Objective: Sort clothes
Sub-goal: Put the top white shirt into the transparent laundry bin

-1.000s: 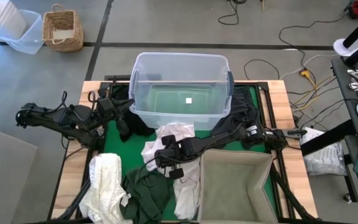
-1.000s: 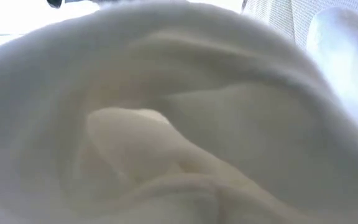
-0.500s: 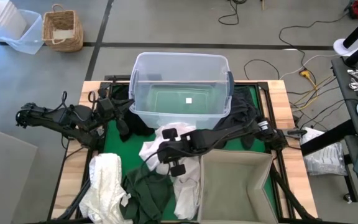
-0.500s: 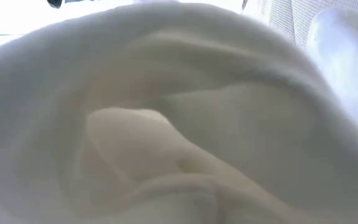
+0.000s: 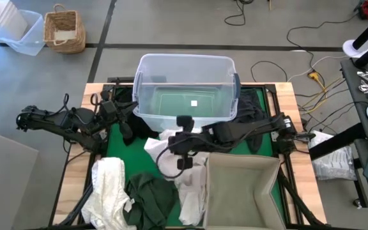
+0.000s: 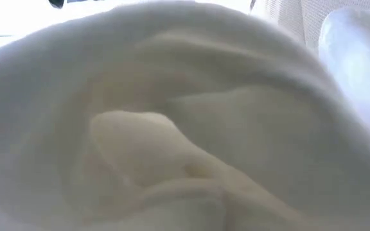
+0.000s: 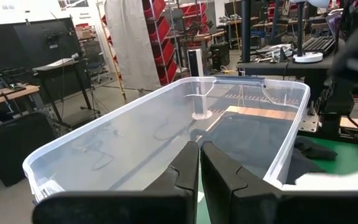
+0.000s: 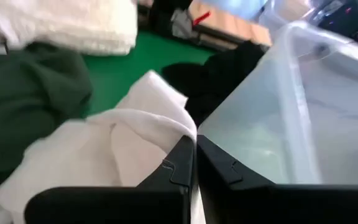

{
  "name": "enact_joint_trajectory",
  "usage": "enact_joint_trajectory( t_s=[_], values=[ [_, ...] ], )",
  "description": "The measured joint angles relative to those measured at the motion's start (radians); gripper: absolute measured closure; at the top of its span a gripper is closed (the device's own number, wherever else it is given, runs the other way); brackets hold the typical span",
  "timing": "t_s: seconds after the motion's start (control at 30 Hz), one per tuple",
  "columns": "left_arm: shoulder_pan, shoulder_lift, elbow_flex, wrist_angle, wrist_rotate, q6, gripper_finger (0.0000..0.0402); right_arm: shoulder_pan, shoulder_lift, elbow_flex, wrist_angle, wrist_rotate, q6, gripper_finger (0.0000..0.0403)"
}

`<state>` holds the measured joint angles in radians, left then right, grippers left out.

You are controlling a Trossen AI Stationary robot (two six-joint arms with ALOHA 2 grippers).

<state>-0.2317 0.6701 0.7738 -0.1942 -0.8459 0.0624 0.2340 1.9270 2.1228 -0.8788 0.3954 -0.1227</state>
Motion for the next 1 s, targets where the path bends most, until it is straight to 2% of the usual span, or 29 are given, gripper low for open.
enact_joint_trajectory(
  t_s=[0.63, 0.7, 0.9, 1.0],
  values=[
    [0.000, 0.003, 0.000, 0.000, 0.011, 0.004, 0.0401, 0.013, -0.203, 0.000, 0.236, -0.001, -0.072, 0.0394],
    [0.001, 0.003, 0.000, 0.001, 0.066, 0.004, 0.0401, 0.013, -0.212, 0.000, 0.270, -0.002, -0.073, 0.0394],
    [0.000, 0.024, 0.000, 0.042, 0.386, 0.074, 0.0401, 0.013, -0.236, 0.000, 0.342, -0.005, -0.102, 0.0394],
    [0.000, 0.038, 0.000, 0.075, 0.426, 0.087, 0.0401, 0.013, -0.249, 0.000, 0.371, -0.010, -0.113, 0.0394]
  ],
)
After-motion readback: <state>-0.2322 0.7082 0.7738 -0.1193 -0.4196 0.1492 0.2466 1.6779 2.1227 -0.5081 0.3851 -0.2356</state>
